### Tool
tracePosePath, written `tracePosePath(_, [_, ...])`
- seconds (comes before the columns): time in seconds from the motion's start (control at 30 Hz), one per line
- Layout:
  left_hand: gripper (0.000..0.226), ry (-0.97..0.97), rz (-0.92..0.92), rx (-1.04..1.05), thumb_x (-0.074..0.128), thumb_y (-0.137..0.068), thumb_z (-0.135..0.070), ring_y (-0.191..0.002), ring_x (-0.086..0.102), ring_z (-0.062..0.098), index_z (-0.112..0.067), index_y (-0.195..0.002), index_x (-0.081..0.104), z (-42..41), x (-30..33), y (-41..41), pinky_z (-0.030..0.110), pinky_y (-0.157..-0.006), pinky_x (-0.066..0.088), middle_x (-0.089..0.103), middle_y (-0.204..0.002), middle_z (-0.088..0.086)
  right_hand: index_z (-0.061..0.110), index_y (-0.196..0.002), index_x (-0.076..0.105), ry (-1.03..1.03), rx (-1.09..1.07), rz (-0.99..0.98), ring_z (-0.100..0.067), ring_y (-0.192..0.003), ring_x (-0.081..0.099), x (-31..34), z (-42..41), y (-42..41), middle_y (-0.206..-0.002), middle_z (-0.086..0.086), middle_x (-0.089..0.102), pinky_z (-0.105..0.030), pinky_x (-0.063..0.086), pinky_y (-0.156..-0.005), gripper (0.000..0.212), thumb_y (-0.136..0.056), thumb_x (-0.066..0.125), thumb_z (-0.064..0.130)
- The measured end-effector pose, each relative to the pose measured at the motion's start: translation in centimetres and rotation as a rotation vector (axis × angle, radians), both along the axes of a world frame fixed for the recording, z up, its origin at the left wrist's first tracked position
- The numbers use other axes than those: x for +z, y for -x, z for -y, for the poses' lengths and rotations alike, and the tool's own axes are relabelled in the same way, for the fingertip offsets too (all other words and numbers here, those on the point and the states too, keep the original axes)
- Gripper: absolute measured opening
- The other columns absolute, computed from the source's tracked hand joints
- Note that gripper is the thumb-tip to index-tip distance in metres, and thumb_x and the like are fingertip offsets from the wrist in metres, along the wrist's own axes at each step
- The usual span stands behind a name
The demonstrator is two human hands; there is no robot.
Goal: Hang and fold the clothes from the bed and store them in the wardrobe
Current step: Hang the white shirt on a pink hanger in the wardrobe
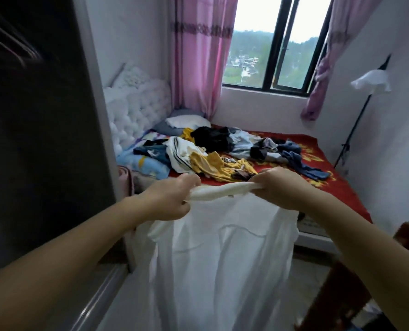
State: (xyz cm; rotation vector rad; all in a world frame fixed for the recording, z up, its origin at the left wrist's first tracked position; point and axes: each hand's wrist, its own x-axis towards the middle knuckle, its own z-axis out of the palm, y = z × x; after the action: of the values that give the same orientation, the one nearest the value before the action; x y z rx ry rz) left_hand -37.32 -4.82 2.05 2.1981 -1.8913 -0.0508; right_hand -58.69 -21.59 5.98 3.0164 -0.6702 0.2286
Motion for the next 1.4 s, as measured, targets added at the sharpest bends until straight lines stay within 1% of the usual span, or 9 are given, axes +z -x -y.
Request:
tracePosePath(0.17, [0.053, 0.158, 0.006, 0.078, 0.057, -0.087, -0.022, -0.098, 0.051, 0.012, -0.028, -0.134, 0.034, -2.2, 0.0, -2.4, 0.031, -0.078, 0.044, 0.048, -0.124, -0.003, 0.031, -0.104, 0.072, -0.056, 0.201, 0.052, -0.016, -0.088, 0.065, 3.1, -1.7, -5.3, -0.097, 0.006, 0.072, -0.039, 0.054, -0.077, 0.023, -0.089, 0.058, 0.041])
tracePosePath(0.37, [0.032, 0.796, 0.092, 0.121, 0.045, -0.092, -0.046, -0.073, 0.038, 0.003, -0.015, -0.092, 0.051, -2.3, -2.2, 0.9, 0.011, -0.062, 0.033, 0.054, -0.084, 0.001, 0.016, -0.092, 0.07, -0.029, 0.294, 0.124, -0.025, -0.083, 0.061, 5.6, -2.9, -10.2, -0.087, -0.003, 0.069, -0.04, 0.05, -0.076, 0.022, -0.09, 0.054, 0.032])
tracePosePath(0.47, [0.049, 0.584, 0.05, 0.311, 0.036, -0.088, -0.066, -0.073, 0.044, 0.005, -0.02, -0.098, 0.051, -0.9, -3.6, 2.1, 0.02, -0.061, 0.038, 0.047, -0.087, -0.01, 0.017, -0.066, 0.056, 0.014, 0.314, 0.147, -0.024, -0.071, 0.053, 5.7, -3.4, -12.2, -0.066, 0.002, 0.054, -0.036, 0.047, -0.066, 0.026, -0.088, 0.051, 0.029])
tracePosePath(0.57, [0.033, 0.369, -0.098, 0.553, 0.042, -0.092, -0.057, -0.074, 0.049, 0.01, -0.024, -0.094, 0.045, 0.2, -3.7, 0.6, 0.027, -0.064, 0.046, 0.049, -0.091, -0.009, 0.021, -0.054, 0.038, 0.045, 0.345, 0.193, -0.025, -0.063, 0.041, 5.4, -3.9, -13.9, -0.055, 0.002, 0.038, -0.032, 0.035, -0.055, 0.032, -0.084, 0.046, 0.03])
tracePosePath(0.67, [0.019, 0.375, -0.256, 0.681, 0.049, -0.094, -0.037, -0.08, 0.06, 0.017, -0.018, -0.089, 0.053, -0.4, -3.5, -2.2, 0.037, -0.076, 0.054, 0.059, -0.092, 0.0, 0.021, -0.079, 0.069, 0.037, 0.393, 0.228, -0.022, -0.066, 0.047, 5.0, -3.8, -15.8, -0.072, -0.002, 0.061, -0.03, 0.034, -0.056, 0.023, -0.087, 0.05, 0.032])
tracePosePath(0.87, [0.017, 0.767, -0.52, 0.946, 0.054, -0.086, -0.014, -0.059, 0.045, 0.017, -0.015, -0.077, 0.04, -5.8, -2.9, -9.3, 0.031, -0.055, 0.039, 0.047, -0.066, -0.002, 0.022, -0.098, 0.07, -0.067, 0.419, 0.364, -0.008, -0.058, 0.044, 3.1, -4.7, -21.9, -0.08, 0.006, 0.06, -0.018, 0.026, -0.049, 0.02, -0.093, 0.051, 0.02])
tracePosePath(1.03, [0.012, 0.951, -0.36, 0.835, 0.056, -0.091, -0.019, -0.058, 0.048, 0.005, -0.018, -0.079, 0.053, -12.1, -0.1, -16.7, 0.03, -0.056, 0.04, 0.055, -0.066, -0.006, 0.022, -0.101, 0.065, -0.02, 0.339, 0.327, -0.005, -0.053, 0.038, 2.2, -7.3, -29.7, -0.077, 0.005, 0.057, -0.02, 0.025, -0.046, 0.021, -0.097, 0.045, 0.026])
tracePosePath(1.23, [0.025, 0.204, 0.047, 0.737, 0.063, -0.085, -0.048, -0.076, 0.062, 0.025, -0.028, -0.073, 0.053, -20.2, 2.9, -25.8, 0.039, -0.07, 0.05, 0.06, -0.072, -0.002, 0.024, -0.11, 0.063, 0.048, 0.278, 0.398, -0.024, -0.08, 0.06, 2.8, -10.5, -39.6, -0.096, -0.004, 0.066, -0.028, 0.038, -0.064, 0.023, -0.095, 0.046, 0.028])
tracePosePath(1.4, [0.033, 0.546, 0.181, 1.025, 0.06, -0.09, -0.03, -0.071, 0.061, 0.03, -0.016, -0.06, 0.052, -25.6, 6.8, -34.6, 0.037, -0.062, 0.046, 0.061, -0.068, 0.008, 0.025, -0.094, 0.064, -0.082, 0.31, 0.217, -0.028, -0.082, 0.062, 3.0, -15.6, -49.0, -0.09, -0.004, 0.065, -0.031, 0.046, -0.066, 0.031, -0.09, 0.047, 0.051])
